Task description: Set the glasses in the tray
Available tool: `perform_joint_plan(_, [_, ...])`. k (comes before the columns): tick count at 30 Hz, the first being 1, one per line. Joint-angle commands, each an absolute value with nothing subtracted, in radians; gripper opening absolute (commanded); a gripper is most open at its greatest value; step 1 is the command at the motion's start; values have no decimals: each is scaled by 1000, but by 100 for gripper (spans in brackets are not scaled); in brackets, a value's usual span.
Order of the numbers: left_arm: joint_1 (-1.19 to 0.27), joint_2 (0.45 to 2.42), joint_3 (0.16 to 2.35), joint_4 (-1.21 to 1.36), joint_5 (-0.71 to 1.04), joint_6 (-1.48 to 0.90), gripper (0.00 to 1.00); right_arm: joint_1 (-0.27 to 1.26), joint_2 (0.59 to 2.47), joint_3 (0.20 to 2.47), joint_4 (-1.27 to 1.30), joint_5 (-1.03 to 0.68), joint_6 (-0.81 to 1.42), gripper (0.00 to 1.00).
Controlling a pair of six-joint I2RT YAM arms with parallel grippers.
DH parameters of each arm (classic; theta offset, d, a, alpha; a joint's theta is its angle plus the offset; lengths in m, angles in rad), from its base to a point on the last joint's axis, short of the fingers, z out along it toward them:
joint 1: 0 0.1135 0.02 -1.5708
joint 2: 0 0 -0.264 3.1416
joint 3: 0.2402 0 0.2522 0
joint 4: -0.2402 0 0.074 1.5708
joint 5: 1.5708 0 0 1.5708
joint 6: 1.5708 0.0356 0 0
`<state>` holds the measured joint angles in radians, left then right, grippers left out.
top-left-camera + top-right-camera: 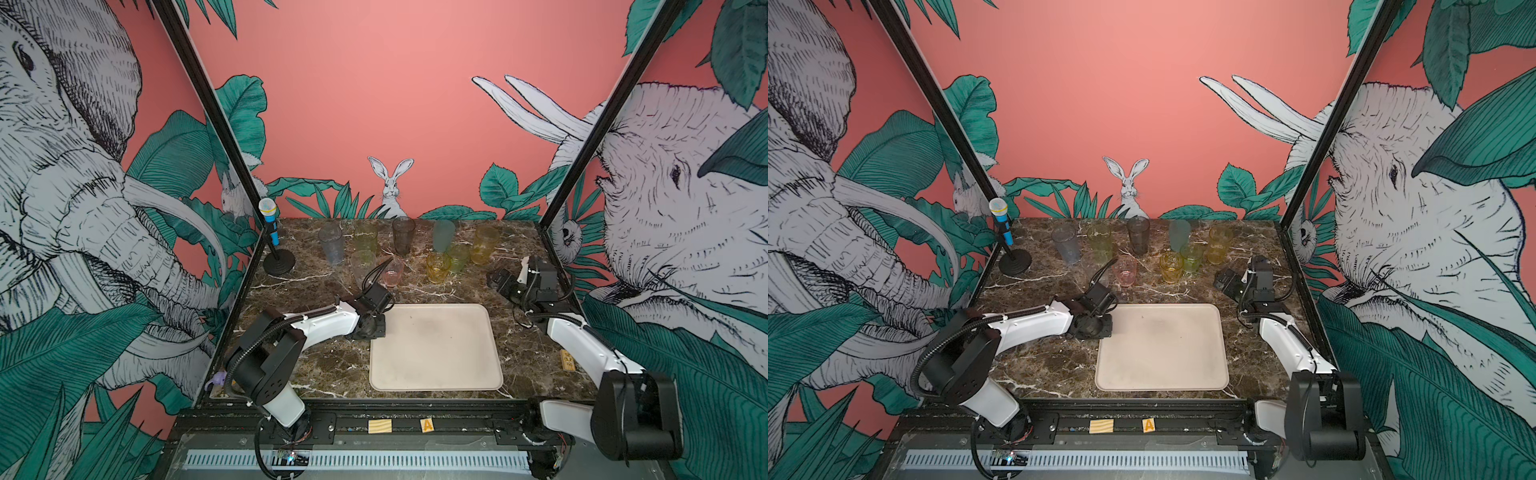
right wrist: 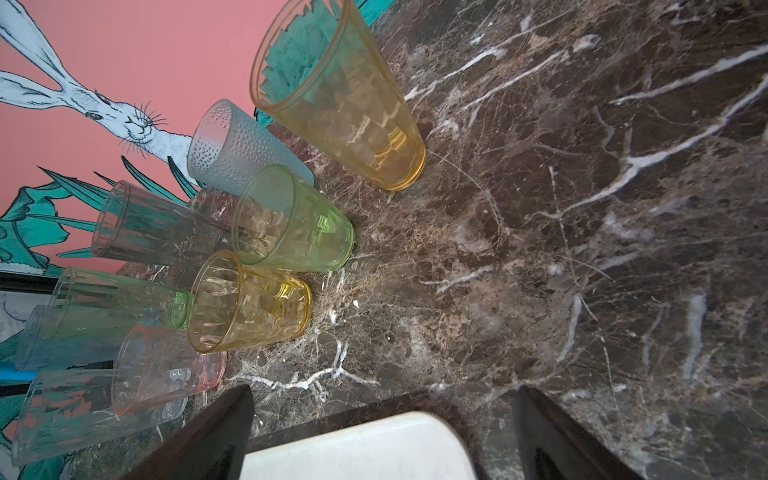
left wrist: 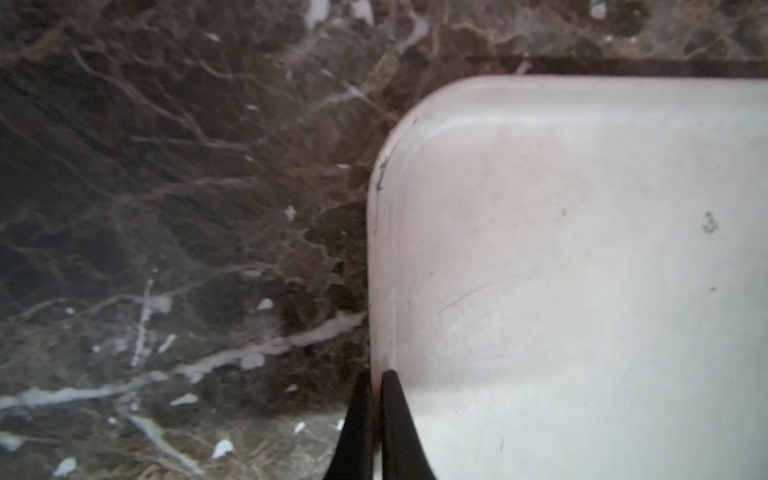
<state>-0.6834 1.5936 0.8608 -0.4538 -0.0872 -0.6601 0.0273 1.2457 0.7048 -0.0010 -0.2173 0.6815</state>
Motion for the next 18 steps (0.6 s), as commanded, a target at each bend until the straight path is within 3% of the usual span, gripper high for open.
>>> perform_joint_plan(1, [-617, 1559, 810, -499, -91, -541, 4, 25, 1220, 684, 49, -213, 693, 99])
perform_joint_plan(18, [-497, 1529, 797, -505, -57, -427, 4, 25, 1236, 676, 73, -222, 700, 99])
